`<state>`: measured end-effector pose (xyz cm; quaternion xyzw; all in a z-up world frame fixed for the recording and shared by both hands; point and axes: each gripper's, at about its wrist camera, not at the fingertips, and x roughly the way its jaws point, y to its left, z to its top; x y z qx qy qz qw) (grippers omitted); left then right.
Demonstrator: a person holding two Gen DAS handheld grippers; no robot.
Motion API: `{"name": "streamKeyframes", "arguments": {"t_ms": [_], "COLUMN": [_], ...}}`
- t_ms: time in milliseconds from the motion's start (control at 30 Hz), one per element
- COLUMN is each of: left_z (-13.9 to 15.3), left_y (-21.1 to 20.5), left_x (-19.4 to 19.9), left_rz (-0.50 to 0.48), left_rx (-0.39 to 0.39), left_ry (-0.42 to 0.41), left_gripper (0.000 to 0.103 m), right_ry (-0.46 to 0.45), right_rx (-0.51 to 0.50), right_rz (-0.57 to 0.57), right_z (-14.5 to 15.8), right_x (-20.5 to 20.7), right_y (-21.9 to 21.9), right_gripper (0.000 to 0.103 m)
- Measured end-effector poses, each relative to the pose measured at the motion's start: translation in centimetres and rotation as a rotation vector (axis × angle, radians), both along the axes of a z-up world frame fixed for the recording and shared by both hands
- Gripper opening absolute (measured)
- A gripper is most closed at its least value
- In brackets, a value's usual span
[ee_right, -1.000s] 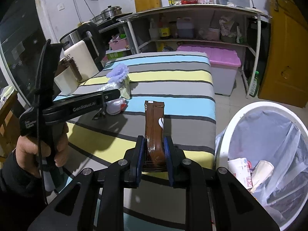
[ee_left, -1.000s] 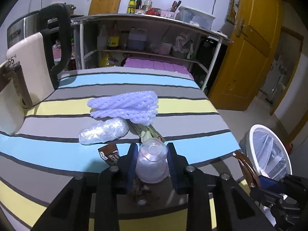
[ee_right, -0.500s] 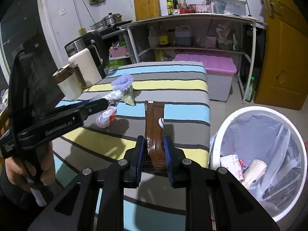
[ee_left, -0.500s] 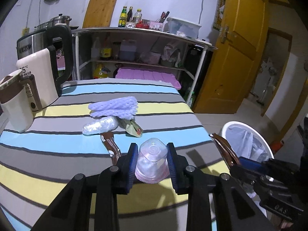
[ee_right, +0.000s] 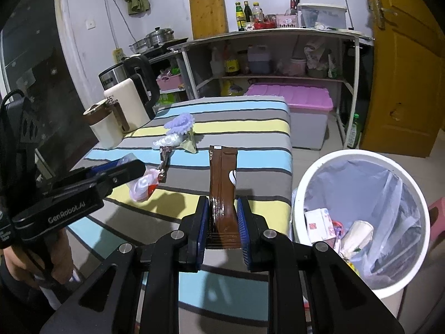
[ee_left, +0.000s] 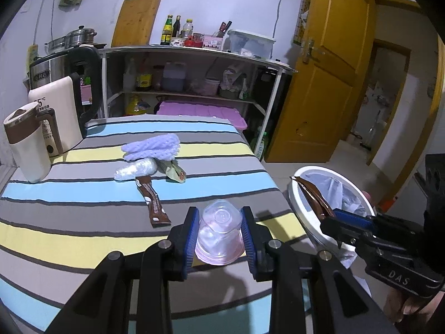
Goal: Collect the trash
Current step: 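Carry both items over the trash bin and open both tools to drop them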
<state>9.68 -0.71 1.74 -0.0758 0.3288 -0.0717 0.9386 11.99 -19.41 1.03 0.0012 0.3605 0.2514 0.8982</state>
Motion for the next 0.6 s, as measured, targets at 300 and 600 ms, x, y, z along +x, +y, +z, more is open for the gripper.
{"name": "streamKeyframes", "arguments": {"t_ms": [300,600], "left_z": [0.2,0.5], "left_y": [-1.2,-3.9], "left_x": [-0.3,1.0], "left_rz": [-0.037,-0.101], "left_rx": [0.002,0.006], "left_ry": [0.001,-0.006], "left_gripper": [0.031,0.031], "right_ry": [-0.003,0.007], "right_rx": [0.003,0.007], "right_rz": [-0.02,-0.089], "right_z": [0.1,-0.3], "right_x": [-0.4,-0.2], "right_y": [-0.7,-3.1], "right_gripper": [0.022,0.022]}}
